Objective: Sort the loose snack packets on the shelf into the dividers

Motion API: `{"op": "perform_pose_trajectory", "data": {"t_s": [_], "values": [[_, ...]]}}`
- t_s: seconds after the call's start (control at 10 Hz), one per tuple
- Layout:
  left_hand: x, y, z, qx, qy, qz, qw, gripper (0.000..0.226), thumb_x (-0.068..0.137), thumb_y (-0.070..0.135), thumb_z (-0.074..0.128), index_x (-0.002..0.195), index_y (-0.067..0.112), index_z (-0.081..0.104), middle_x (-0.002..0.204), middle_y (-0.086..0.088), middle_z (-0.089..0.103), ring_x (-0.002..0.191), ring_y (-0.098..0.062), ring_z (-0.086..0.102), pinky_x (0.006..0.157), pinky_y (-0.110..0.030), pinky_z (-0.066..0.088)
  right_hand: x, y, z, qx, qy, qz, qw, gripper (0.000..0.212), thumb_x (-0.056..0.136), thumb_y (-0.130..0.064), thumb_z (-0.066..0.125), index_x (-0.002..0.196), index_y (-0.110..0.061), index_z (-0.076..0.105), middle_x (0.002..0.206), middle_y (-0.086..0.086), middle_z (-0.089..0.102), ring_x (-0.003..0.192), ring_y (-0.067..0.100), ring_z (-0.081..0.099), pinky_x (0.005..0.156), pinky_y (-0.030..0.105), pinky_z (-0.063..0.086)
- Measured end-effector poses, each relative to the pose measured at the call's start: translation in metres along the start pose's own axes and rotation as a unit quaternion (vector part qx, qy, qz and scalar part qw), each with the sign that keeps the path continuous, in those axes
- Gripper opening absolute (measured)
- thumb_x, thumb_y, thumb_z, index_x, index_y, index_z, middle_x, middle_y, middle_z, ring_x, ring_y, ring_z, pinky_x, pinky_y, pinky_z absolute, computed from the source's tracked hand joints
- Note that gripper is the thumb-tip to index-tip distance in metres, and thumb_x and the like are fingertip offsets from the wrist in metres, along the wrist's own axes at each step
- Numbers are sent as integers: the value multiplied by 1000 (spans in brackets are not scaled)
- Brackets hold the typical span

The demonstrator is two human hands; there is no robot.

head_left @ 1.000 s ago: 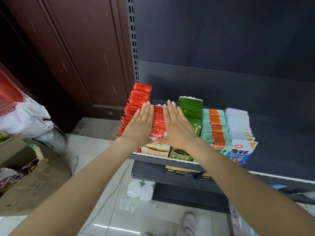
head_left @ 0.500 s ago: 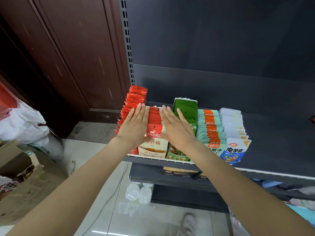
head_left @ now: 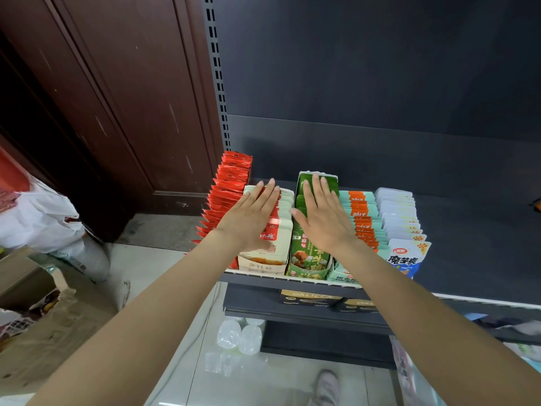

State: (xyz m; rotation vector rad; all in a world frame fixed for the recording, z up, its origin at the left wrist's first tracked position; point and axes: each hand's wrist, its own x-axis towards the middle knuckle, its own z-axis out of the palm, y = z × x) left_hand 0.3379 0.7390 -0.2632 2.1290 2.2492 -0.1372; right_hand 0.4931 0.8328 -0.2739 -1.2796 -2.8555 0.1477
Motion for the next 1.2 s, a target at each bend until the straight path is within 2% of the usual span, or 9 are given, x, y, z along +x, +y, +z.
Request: {"op": "perform_pose_trajectory", "data": {"t_s": [0.2,0.3,0.4,0.5,0.6,0.8,1.0,1.1,1.2], "values": [[7,3,5,-19,13,-18,1000,116,78,58,63,148,12,-16,156,-6,-21,144,-24,-17,116,-35,-2,-4,12,-11,42,-75,-60,994,75,94,-61,14,147,-17,-15,153,2,-25,141,13,-22,113,29,-7],[8,1,5,-21,9,-8,1000,116,77,60,63,148,13,-16,156,-6,-21,144,-24,-16,116,-35,-2,-5,14,-16,39,-110,-80,990,87,91,-64,27,146,-16,-19,152,3,-30,140,14,-25,113,29,-8],[5,-1,6,-21,16,-5,1000,116,76,60,64,149,15,-15,157,-4,-20,144,-24,-15,116,-35,-1,-2,13,-20,-3,-99,-86,991,109,82,-64,51,144,-14,-24,149,8,-35,139,19,-28,112,32,-11],[5,2,7,-21,18,-11,1000,117,76,58,66,149,15,-14,157,-4,-20,144,-24,-16,116,-35,-2,0,12,-18,-30,-55,-70,996,123,73,-67,60,143,-11,-25,147,10,-37,138,21,-31,112,35,-12],[7,2,5,-17,9,-15,1000,118,75,58,67,149,14,-15,156,-5,-20,144,-25,-16,117,-37,-1,2,10,-15,-34,-74,-61,995,126,72,-64,64,143,-8,-25,148,12,-35,138,23,-29,112,34,-10],[4,1,0,-44,7,-8,999,100,85,53,56,150,15,-11,157,-4,-18,145,-22,-15,117,-35,0,1,6,-18,-2,-75,-42,996,120,76,-55,67,145,-9,-19,151,10,-32,141,22,-24,115,34,-5],[1,9,-10,-80,26,-12,996,76,92,47,46,151,18,7,159,-3,-6,146,-20,-4,117,-35,9,-7,8,-26,73,-48,-32,996,93,88,-37,61,149,-13,-4,156,2,-19,144,16,-12,115,30,1],[-1,18,-18,-110,72,-18,991,63,92,43,47,147,18,27,158,-2,14,145,-19,12,116,-34,18,-16,12,-28,102,-26,-35,994,80,92,-32,56,150,-14,4,158,0,-7,145,14,-2,115,29,5],[-1,27,-28,-131,91,-52,986,45,92,35,48,134,19,48,142,-1,46,129,-22,42,103,-36,38,-26,19,-35,146,7,-31,989,63,94,-27,54,148,-16,23,157,-1,16,143,16,18,115,32,18]]}}
